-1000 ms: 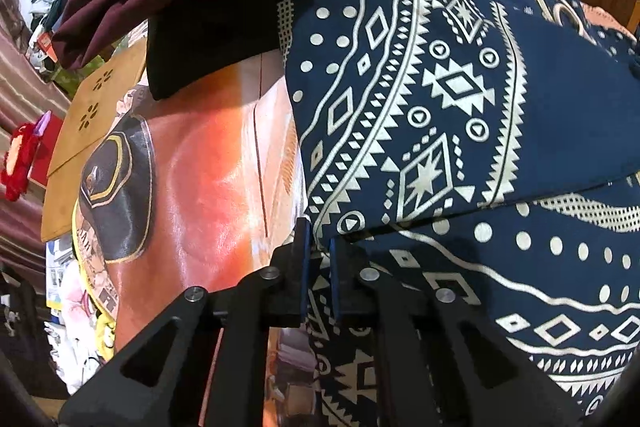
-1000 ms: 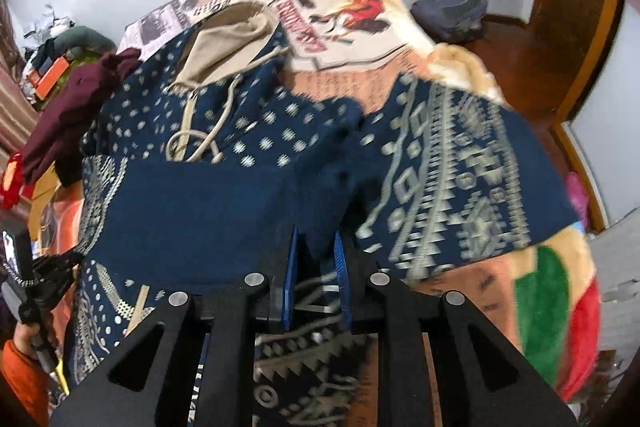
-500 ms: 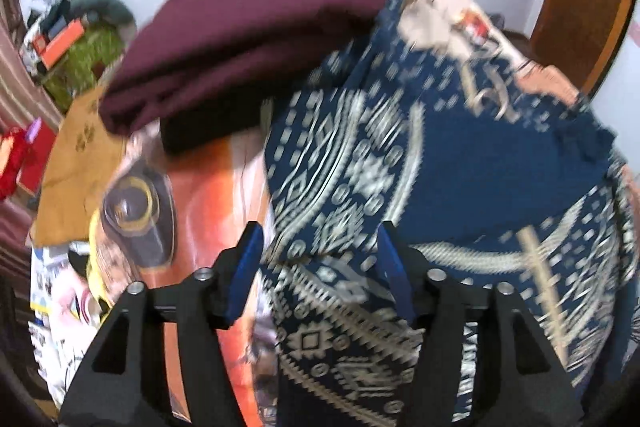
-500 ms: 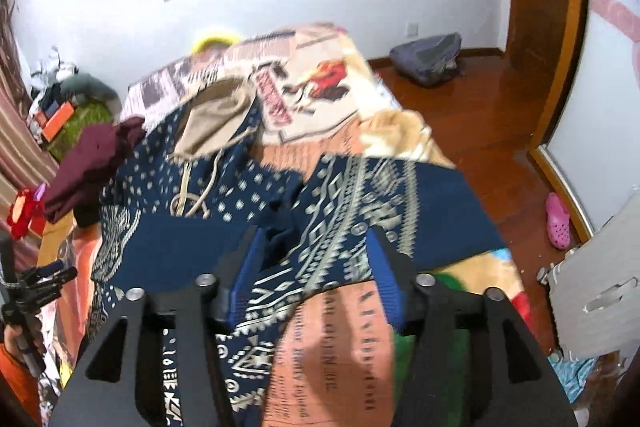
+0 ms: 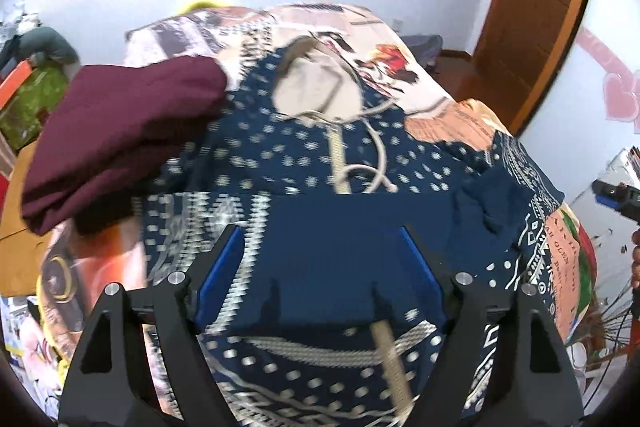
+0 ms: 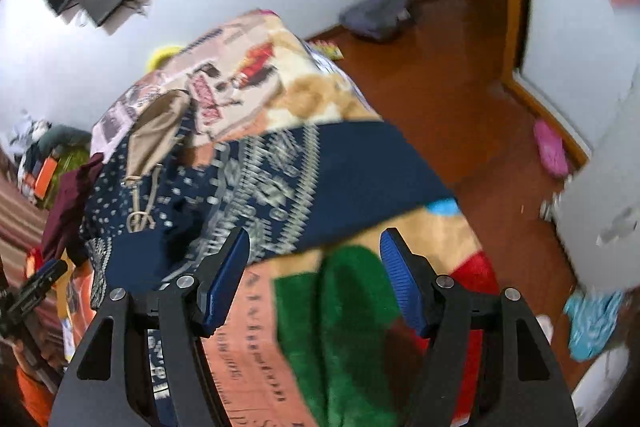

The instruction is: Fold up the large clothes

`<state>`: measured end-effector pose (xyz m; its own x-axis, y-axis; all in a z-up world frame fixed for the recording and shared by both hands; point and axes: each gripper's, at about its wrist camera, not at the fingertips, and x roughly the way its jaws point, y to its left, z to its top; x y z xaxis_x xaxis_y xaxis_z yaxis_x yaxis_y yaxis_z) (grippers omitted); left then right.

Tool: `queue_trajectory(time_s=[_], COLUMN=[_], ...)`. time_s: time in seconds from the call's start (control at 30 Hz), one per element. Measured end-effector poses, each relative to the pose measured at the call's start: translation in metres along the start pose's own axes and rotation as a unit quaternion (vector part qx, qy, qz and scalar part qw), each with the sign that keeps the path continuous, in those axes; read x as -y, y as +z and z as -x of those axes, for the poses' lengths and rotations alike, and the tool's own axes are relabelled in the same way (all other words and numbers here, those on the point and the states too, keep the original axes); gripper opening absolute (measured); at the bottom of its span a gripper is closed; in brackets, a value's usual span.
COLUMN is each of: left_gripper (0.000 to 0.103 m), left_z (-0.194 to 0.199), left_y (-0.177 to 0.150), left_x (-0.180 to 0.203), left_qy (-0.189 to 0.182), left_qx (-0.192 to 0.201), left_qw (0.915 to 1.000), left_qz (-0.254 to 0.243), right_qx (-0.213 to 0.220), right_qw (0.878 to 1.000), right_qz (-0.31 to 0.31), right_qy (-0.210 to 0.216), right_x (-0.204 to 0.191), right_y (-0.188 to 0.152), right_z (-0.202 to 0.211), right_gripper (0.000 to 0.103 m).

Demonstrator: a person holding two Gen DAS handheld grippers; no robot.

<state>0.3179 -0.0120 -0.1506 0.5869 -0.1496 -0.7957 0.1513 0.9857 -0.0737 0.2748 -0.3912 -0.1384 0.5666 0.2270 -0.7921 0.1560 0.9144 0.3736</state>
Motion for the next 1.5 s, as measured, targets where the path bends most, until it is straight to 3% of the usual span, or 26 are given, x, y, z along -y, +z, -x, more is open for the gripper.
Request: queue_trajectory(time_s=[0.17, 0.4, 0.6, 0.67, 0.8, 1.0, 1.2, 1.37, 1.5], left_gripper=[0.078, 0.078, 0.078, 0.078, 0.078, 0.078, 0.078, 0.078, 0.078], left_z=[-0.033, -0.064, -0.075, -0.077, -0.073, -0.053, -0.031, -0.010, 0.008], left_y=[-0.003, -0.011, -0.015, -0.018, -0.022, -0.022, -0.022, -0.024, -0.026], left_x=[0.016, 0.023, 0.017, 0.014, 0.007, 0.002, 0.001, -0.001, -0.008], left_qy=[-0.017, -0.018, -0.012, -0.010, -0.002, 0.006, 0.008, 0.007, 0.014], left_qx=[-0.027, -0.055, -0.065, -0.066, -0.066, -0.047, -0.028, -0.011, 0.005], left_qw=[0.9995, 0.9983, 0.9978, 0.9978, 0.9978, 0.9989, 0.9996, 0.9999, 0.9997], left_qz=[0.003, -0.001, 0.004, 0.007, 0.007, 0.003, -0.005, -0.010, -0.018], right_qx=[-0.039, -0.045, -0.023, -0.014, 0.015, 0.111, 0.165, 0.172, 0.153], right_qw=[0.997, 0.992, 0.990, 0.988, 0.988, 0.988, 0.986, 0.982, 0.980], right_qz=[-0.062, -0.118, -0.140, -0.147, -0.148, -0.090, 0.015, 0.076, 0.113], right_qy=[0.011, 0.013, -0.023, -0.038, -0.044, -0.050, -0.021, 0.030, 0.065], right_x=[0.032, 0.054, 0.062, 0.065, 0.059, 0.017, -0.056, -0.118, -0.159], right_y=[-0.001, 0.010, 0.024, 0.028, 0.036, 0.051, 0.062, 0.060, 0.049], right_z=[-0.036, -0.070, -0.085, -0.086, -0.070, -0.005, 0.046, 0.063, 0.055], right_gripper=[0.064, 0.062, 0.035, 0.013, 0.007, 0.006, 0.006, 0.006, 0.006])
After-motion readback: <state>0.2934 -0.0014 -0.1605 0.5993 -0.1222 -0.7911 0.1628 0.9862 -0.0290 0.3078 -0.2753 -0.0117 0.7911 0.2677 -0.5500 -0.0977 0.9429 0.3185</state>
